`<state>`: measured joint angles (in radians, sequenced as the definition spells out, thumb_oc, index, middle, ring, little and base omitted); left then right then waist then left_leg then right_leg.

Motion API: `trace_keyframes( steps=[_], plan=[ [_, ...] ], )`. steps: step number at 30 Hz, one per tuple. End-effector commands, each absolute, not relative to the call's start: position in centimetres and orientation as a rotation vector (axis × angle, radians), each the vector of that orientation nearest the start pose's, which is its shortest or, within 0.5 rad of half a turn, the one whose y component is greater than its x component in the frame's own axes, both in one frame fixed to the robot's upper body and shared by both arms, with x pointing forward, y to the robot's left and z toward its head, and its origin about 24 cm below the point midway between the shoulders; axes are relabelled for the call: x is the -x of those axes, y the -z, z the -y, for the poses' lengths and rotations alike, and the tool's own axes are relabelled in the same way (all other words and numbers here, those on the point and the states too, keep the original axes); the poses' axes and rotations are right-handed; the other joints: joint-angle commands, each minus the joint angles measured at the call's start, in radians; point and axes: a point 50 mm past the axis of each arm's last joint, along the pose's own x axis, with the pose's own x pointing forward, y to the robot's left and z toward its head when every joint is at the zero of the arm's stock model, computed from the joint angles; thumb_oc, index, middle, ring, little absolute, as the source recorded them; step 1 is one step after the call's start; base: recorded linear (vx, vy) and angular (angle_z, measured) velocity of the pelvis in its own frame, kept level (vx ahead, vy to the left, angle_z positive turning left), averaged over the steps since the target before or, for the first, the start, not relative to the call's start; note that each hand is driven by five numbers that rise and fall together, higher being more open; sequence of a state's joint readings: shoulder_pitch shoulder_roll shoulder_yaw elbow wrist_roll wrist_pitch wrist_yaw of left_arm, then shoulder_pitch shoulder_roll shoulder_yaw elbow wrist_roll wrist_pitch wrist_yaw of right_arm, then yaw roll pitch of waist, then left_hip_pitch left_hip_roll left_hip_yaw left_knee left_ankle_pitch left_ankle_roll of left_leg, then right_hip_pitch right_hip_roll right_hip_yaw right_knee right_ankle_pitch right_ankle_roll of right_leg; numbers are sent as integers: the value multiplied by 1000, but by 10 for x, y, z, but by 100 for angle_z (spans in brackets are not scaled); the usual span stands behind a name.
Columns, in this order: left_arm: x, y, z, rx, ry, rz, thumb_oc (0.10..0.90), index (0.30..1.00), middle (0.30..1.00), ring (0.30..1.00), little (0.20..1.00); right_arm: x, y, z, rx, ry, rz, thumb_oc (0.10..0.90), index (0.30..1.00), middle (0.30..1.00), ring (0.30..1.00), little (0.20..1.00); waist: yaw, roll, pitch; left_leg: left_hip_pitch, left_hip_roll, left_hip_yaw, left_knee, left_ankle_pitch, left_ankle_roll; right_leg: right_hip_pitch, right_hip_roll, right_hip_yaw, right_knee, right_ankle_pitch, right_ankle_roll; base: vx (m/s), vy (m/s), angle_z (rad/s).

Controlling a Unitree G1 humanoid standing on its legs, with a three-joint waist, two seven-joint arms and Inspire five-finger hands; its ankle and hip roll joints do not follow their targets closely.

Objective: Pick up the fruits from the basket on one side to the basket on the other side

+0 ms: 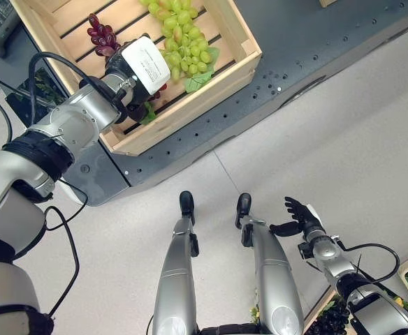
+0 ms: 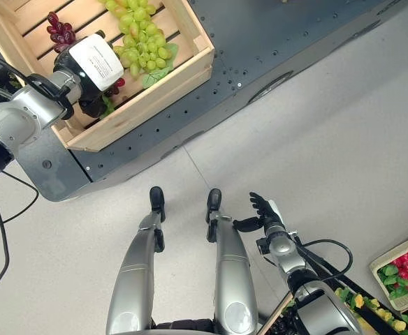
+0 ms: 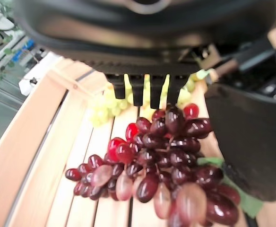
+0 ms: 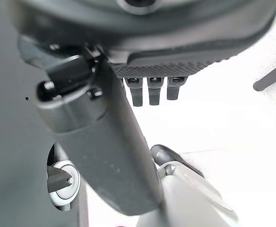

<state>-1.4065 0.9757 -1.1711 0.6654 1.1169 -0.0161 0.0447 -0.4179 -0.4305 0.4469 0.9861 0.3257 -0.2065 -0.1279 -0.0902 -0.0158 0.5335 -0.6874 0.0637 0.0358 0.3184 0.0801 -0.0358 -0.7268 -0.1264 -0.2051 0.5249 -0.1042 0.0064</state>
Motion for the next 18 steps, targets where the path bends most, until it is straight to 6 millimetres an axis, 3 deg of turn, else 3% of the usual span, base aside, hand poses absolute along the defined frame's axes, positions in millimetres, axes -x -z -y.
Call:
trace_keyframes(
  steps=[1,6,10,11,16,17,18],
  plan=[
    [-369,-369,-246,3469,662,-323,800,900,900,900,900,-283,26,264,376,94,-369,800,900,900,900,900,13,6,-14,-2,17,40,118,-106,-1,41,-10,89,-51,60,66,0,0,0],
    [-367,-372,-255,3454,750,-293,800,900,900,900,900,-281,26,261,361,93,-361,800,900,900,900,900,19,-9,-14,-18,13,37,123,-106,4,26,-8,85,-49,66,64,0,0,0],
    [-367,-370,-268,3506,782,-164,800,900,900,900,900,-283,24,257,353,89,-346,800,900,900,900,900,21,-21,-14,-36,10,36,124,-103,6,9,-5,84,-48,73,64,-8,7,1],
    [-367,-366,-279,3551,837,-36,800,900,900,900,900,-283,23,256,353,88,-336,800,900,900,900,900,21,-26,-14,-45,10,37,123,-103,10,-2,-3,85,-48,76,66,-31,30,3],
    [-364,-355,-304,3618,934,275,800,900,900,900,900,-284,20,252,339,97,-314,800,900,900,900,900,25,-35,-14,-65,8,36,120,-102,16,-20,2,81,-47,83,69,-38,21,5],
    [-364,-350,-311,3624,924,371,408,312,312,312,312,-285,19,251,339,95,-307,800,900,900,900,900,25,-38,-14,-70,8,35,120,-101,17,-25,3,81,-47,85,70,-34,8,4],
    [-364,-347,-315,3626,912,453,400,300,300,300,300,-285,19,250,341,93,-302,800,900,900,900,900,25,-39,-14,-73,9,35,119,-100,17,-27,3,80,-49,87,71,-34,7,3]
  ],
)
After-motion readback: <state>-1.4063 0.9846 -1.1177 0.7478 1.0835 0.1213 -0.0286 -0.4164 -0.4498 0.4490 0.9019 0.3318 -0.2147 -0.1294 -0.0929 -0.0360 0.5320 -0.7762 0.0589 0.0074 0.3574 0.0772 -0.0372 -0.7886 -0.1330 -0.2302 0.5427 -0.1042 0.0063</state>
